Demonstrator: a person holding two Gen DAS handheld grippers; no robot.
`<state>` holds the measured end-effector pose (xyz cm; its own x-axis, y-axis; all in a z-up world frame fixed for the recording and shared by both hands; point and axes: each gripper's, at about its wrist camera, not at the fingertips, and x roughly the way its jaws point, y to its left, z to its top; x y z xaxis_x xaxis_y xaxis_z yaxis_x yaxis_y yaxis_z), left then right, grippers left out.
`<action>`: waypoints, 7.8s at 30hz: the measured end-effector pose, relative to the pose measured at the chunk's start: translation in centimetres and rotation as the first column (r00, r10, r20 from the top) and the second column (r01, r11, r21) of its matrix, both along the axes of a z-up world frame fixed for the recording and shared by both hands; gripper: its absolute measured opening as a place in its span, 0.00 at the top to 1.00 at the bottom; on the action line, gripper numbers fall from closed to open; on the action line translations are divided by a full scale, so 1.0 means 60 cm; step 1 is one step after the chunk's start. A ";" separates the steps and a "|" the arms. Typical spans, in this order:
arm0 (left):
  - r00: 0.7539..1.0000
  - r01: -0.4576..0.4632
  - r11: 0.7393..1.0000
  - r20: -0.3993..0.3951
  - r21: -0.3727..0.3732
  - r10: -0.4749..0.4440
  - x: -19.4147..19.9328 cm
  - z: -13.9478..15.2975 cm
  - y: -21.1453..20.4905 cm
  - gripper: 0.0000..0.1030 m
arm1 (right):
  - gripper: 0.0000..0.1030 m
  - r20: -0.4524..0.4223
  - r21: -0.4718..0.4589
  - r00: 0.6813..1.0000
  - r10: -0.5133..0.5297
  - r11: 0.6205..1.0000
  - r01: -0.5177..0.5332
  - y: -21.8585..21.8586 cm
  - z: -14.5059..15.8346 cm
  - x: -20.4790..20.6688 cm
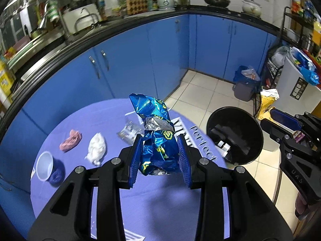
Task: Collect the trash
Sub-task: 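Carry the yellow wrapper in the right tool while the left tool carries the blue wrapper over the bin, then open the right tool to drop the yellow wrapper into the bin while the left tool releases the blue wrapper, then move both tools back toward the white tissue and blister pack on the table, then grasp the white tissue with the right tool while the left tool grasps the white bowl rim, then carry the tissue in the right tool while the left tool carries the bowl over the bin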
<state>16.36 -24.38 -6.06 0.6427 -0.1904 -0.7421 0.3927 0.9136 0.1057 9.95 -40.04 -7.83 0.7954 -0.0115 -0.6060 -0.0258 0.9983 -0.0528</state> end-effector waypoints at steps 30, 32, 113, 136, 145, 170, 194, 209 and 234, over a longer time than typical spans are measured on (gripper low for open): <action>0.984 0.172 0.985 0.048 0.025 -0.173 0.058 0.023 -0.192 0.64 | 0.72 0.047 0.002 0.991 -0.122 0.993 0.122 -0.142 0.022 0.046; 0.982 0.178 0.984 0.053 0.026 -0.179 0.059 0.025 -0.201 0.64 | 0.72 0.050 0.004 0.991 -0.124 0.992 0.124 -0.146 0.024 0.049; 0.967 0.111 0.994 0.230 0.003 -0.109 -0.001 0.140 -0.104 0.06 | 0.20 0.145 -0.012 0.976 -0.160 0.987 0.163 -0.057 0.109 0.010; 0.948 -0.253 0.961 0.170 -0.110 0.269 -0.025 0.111 0.321 0.04 | 0.20 0.069 -0.138 0.980 0.189 0.974 -0.178 0.325 0.095 0.069; 0.933 -0.352 0.931 0.049 -0.095 0.358 0.001 0.017 0.425 0.04 | 0.20 -0.049 -0.120 0.967 0.249 0.960 -0.253 0.399 0.022 0.118; 0.907 -0.389 0.921 -0.184 -0.018 0.380 0.157 -0.183 0.477 0.06 | 0.21 -0.296 -0.061 0.921 0.252 0.958 -0.282 0.477 -0.176 0.289; 0.938 -0.343 0.938 -0.078 -0.053 0.339 0.087 -0.083 0.427 0.26 | 0.72 -0.174 -0.110 0.947 0.271 0.950 -0.293 0.445 -0.071 0.200; 0.965 -0.262 0.964 -0.001 -0.037 0.262 0.037 -0.006 0.335 0.25 | 0.72 -0.086 -0.110 0.978 0.189 0.974 -0.198 0.332 -0.003 0.121; 0.999 -0.029 0.999 0.046 0.045 0.027 0.025 0.026 0.066 0.25 | 0.72 -0.030 -0.044 0.999 -0.031 0.999 0.030 0.076 0.016 0.061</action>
